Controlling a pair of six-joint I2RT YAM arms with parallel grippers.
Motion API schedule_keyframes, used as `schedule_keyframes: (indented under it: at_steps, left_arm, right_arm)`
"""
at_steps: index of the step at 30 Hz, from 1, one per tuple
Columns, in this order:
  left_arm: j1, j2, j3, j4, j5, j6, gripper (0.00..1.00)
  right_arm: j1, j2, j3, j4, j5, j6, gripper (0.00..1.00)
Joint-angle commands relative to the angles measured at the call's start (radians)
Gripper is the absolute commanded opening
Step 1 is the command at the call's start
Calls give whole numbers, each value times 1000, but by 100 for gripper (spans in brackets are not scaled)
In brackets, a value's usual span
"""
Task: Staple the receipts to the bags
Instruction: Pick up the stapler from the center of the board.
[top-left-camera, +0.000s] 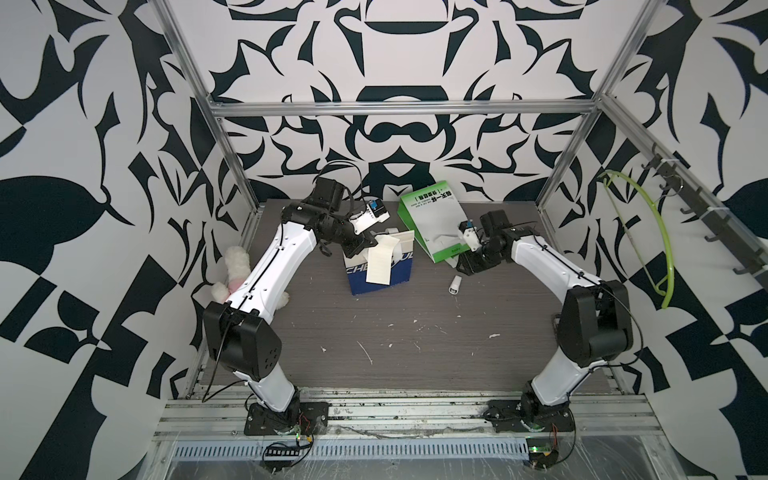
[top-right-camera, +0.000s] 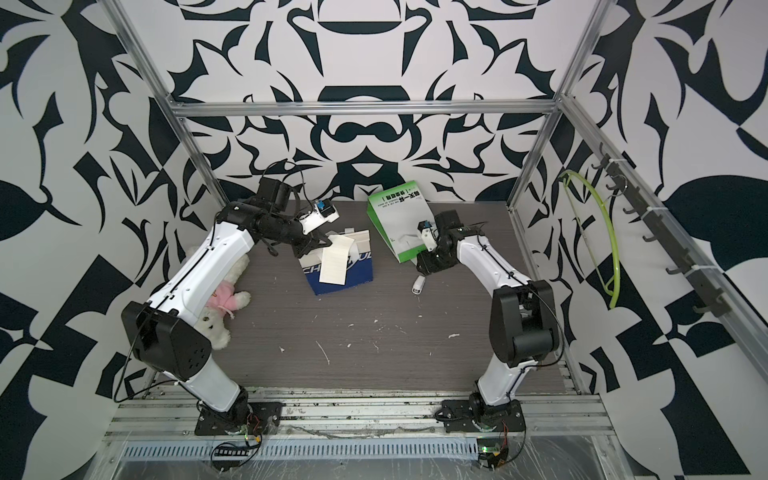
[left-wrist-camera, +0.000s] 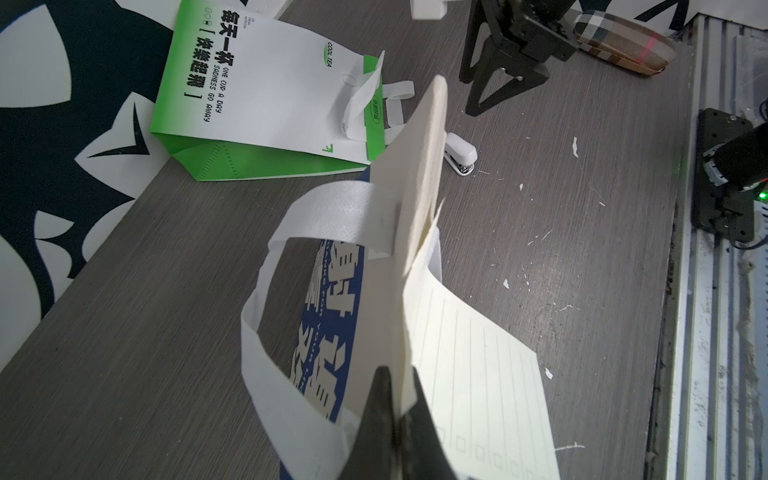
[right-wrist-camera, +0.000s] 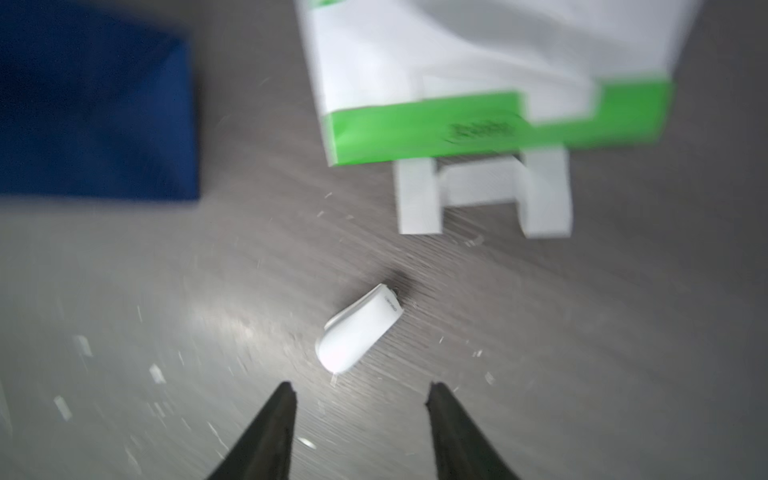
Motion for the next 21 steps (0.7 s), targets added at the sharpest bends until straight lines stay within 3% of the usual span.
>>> schedule_keyframes:
  at_steps: [1, 6, 12, 21]
  left_arm:
    - [1, -15, -26, -39, -1, 0, 0]
    - [1, -12, -24, -36, 2, 1, 0]
    - [1, -41, -59, -13, 3, 2, 0]
    - [1, -25, -68, 6, -2, 1, 0]
  right_arm:
    - [-2, 1, 1, -59, -136, -618, 60]
    - [-49, 99, 61, -61, -112, -823, 59]
    - [-86, 50, -53, 97, -93, -902, 64]
    - [-86, 79, -134, 248, -85, -1023, 63]
